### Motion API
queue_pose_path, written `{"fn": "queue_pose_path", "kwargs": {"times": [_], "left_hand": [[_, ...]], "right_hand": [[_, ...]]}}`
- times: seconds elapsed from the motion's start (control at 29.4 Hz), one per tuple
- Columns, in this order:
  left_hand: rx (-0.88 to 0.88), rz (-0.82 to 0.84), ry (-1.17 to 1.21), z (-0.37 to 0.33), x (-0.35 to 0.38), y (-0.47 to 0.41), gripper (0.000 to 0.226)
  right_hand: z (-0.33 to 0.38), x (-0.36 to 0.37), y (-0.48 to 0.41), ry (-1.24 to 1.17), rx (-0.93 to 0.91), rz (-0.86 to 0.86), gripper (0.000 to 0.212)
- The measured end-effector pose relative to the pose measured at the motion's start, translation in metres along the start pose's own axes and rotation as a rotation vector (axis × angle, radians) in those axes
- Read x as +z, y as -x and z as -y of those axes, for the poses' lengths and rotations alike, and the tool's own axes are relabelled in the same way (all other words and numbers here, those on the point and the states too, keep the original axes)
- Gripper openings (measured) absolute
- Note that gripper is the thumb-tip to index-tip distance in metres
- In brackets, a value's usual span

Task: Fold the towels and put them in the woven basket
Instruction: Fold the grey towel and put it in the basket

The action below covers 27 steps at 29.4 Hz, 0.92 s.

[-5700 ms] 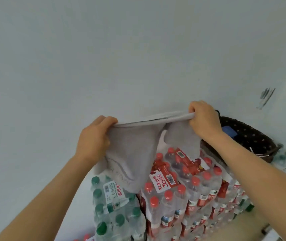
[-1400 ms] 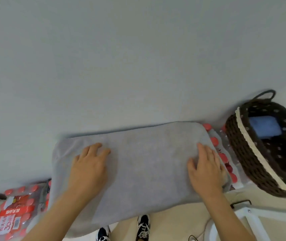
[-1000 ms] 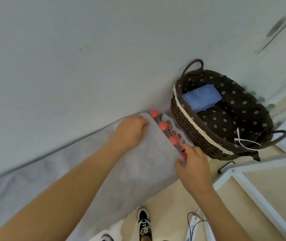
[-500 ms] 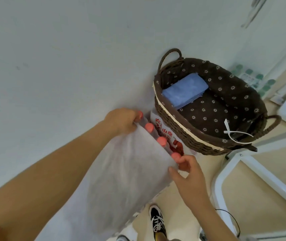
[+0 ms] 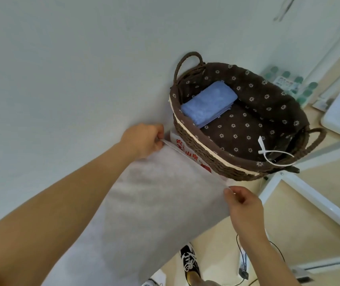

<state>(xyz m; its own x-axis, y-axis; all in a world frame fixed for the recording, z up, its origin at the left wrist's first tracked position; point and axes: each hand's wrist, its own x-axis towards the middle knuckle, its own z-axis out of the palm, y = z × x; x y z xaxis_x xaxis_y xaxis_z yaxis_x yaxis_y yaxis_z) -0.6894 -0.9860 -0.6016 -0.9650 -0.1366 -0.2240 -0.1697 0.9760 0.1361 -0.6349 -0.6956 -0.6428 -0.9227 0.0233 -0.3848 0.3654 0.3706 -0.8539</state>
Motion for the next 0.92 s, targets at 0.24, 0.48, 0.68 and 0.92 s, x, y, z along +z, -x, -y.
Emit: {"fn": "queue_pose_path", "kwargs": {"times": [0.24,0.48,0.68,0.92], "left_hand": [[-0.038,-0.133,-0.139,-0.005,-0.010,0.002,0.018],[-0.388,-0.390,0.831,-0.010,-0.035,0.054,0.022],[-0.539,-0.618,1.252,-0.004,-0.044,0.128,0.008],[-0.554,-0.763,1.232,0.065,-0.046,0.240,0.018]], "right_hand": [[0.000,-0.008,0.001,-0.080,0.098,0.101,0.012],[0.062,-0.042,0.026,-0.172,-0.101,0.632,0.007],[0.099,-0.021,0.061,0.015,-0.257,1.070,0.013],[0.121,0.061,0.142,0.359,-0.458,1.386,0.012]]}}
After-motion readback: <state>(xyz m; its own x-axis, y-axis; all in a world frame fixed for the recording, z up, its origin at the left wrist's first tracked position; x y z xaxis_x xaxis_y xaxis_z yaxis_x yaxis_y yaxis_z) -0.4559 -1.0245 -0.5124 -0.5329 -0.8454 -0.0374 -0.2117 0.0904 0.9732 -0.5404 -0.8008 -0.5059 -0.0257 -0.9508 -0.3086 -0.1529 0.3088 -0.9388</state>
